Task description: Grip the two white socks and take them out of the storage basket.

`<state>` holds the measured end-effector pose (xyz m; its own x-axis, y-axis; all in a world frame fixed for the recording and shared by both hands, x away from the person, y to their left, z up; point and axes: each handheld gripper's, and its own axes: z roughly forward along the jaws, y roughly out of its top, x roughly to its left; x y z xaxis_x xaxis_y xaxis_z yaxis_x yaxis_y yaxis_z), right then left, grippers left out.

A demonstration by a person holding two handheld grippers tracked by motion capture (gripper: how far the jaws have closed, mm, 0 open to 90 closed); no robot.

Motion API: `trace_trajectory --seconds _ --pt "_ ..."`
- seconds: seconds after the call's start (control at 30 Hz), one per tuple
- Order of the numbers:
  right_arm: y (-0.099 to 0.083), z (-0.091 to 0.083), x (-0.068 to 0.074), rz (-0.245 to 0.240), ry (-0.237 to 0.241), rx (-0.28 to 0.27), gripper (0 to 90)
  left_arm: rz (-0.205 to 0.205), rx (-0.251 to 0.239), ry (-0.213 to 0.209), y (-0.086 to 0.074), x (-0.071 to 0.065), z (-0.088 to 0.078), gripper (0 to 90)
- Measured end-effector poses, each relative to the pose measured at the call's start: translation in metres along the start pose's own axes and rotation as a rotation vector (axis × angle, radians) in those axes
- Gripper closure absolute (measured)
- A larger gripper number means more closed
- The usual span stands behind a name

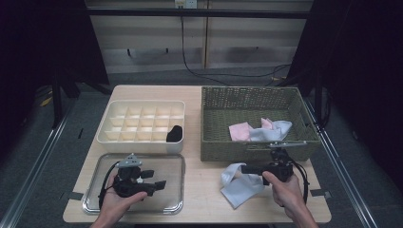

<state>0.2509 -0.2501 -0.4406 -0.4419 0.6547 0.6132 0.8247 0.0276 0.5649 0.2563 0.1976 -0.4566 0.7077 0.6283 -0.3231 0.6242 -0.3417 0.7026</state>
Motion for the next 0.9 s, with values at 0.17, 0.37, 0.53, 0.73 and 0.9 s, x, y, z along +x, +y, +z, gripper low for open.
trace_trajectory --seconds 0.17,0.37,0.53,0.73,0.9 --pt "-0.004 0.019 -0.007 0.002 -0.022 0.030 86.7 0.012 -0.007 -0.012 0.005 -0.008 0.003 30.2" --pt "-0.009 0.033 -0.010 -0.012 -0.031 0.062 77.1 0.028 0.005 -0.024 0.009 -0.014 0.008 30.0" --pt "-0.010 0.025 -0.008 -0.016 -0.042 0.034 66.1 0.035 -0.007 -0.028 0.017 -0.017 0.008 30.0" --pt "-0.016 0.002 -0.005 -0.002 -0.064 -0.024 58.8 0.045 -0.001 -0.040 0.030 -0.020 0.015 31.0" --pt "-0.029 -0.010 -0.005 0.004 -0.084 -0.033 64.4 0.084 0.012 -0.075 0.045 -0.029 0.027 38.2"
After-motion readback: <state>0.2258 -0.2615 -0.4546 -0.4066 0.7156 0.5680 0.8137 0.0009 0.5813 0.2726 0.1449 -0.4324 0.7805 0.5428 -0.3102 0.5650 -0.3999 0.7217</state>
